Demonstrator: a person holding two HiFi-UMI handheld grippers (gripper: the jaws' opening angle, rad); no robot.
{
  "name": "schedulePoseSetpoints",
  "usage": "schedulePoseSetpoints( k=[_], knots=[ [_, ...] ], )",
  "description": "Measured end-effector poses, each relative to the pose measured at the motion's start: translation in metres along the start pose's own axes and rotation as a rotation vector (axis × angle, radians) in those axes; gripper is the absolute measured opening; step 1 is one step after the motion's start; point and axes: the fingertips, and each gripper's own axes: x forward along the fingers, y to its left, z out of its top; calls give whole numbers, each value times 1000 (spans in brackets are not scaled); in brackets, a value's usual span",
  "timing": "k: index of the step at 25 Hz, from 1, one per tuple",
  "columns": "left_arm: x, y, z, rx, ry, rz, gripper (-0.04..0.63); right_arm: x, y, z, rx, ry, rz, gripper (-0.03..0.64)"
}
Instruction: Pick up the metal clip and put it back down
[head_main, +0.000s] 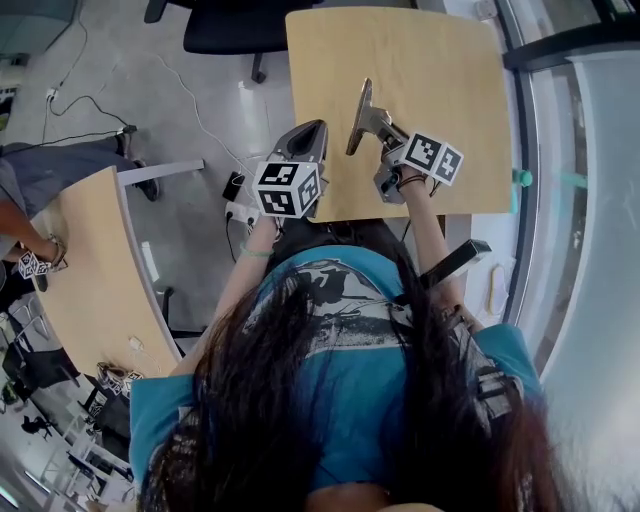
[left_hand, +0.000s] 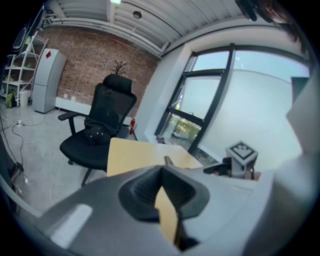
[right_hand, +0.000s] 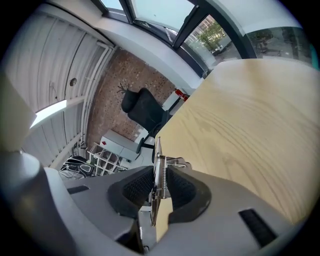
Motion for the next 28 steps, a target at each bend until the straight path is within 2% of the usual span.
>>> schedulePoseSetpoints(
  k=[11, 20, 28],
  knots=[
    [-3, -29, 2, 68, 4, -112, 3, -62, 33, -7, 33, -130, 48, 92],
    [-9, -46, 1, 97, 3, -178, 2, -78, 36, -12, 39, -162, 44, 92],
    [-11, -43, 3, 83, -21, -144, 2, -77, 35, -14, 37, -154, 50, 92]
  ],
)
